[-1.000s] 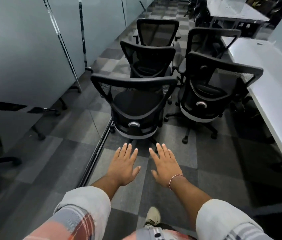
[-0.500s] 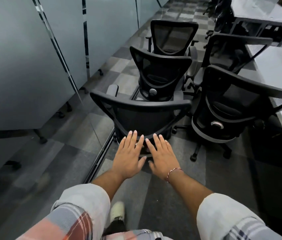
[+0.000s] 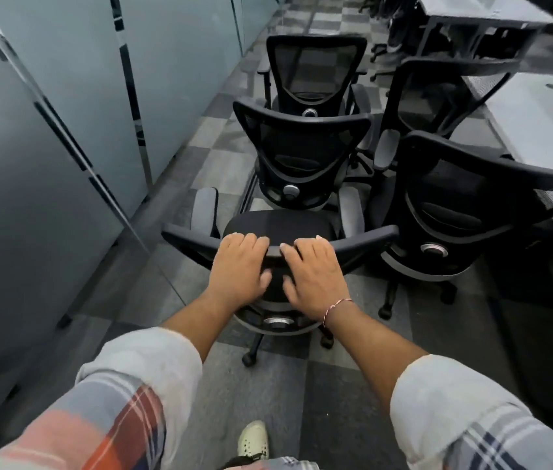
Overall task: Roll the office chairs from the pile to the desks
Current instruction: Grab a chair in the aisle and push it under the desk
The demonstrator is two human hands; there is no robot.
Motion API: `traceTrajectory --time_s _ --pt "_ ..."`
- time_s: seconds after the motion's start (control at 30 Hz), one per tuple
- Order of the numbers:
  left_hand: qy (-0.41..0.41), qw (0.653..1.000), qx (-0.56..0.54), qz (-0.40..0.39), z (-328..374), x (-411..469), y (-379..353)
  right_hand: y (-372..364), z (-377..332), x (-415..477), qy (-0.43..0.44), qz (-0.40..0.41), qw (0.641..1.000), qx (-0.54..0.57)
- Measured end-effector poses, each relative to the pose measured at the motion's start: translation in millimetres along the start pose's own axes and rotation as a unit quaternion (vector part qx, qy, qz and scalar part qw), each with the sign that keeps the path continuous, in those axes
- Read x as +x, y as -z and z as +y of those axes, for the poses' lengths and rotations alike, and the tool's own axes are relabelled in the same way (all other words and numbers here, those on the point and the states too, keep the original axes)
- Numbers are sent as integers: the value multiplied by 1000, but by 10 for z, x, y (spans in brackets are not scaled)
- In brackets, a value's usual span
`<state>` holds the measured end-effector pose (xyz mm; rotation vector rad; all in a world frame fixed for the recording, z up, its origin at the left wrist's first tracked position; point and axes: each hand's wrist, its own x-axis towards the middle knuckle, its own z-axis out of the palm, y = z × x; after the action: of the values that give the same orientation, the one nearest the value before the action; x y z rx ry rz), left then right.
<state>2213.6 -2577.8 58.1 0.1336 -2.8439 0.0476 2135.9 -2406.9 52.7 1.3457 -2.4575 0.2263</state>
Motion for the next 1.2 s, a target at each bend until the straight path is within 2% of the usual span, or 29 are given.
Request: traceTrajectory --time_s 0.13,0.23,0.3,0.4,0.47,0.73,1.2 --pt "-10 989 4 -150 -192 390 112 -18 133 333 17 -23 999 -36" --pt "-39 979 -4 -201 -299 517 102 -88 204 378 37 -41 998 -28" --pt "-47 980 -14 -192 -286 512 122 -17 287 402 38 -79 996 -10" --pt "-53 981 -23 -187 -283 456 116 142 420 477 -15 -199 980 -23" --pt "-60 982 -22 -179 -267 428 118 178 443 453 -44 -225 973 -26" --pt "-65 987 14 -144 -226 192 139 204 129 249 -85 -202 975 -35" --pt "-121 982 22 -142 -83 -747 408 477 -718 -594 -129 -210 968 -50"
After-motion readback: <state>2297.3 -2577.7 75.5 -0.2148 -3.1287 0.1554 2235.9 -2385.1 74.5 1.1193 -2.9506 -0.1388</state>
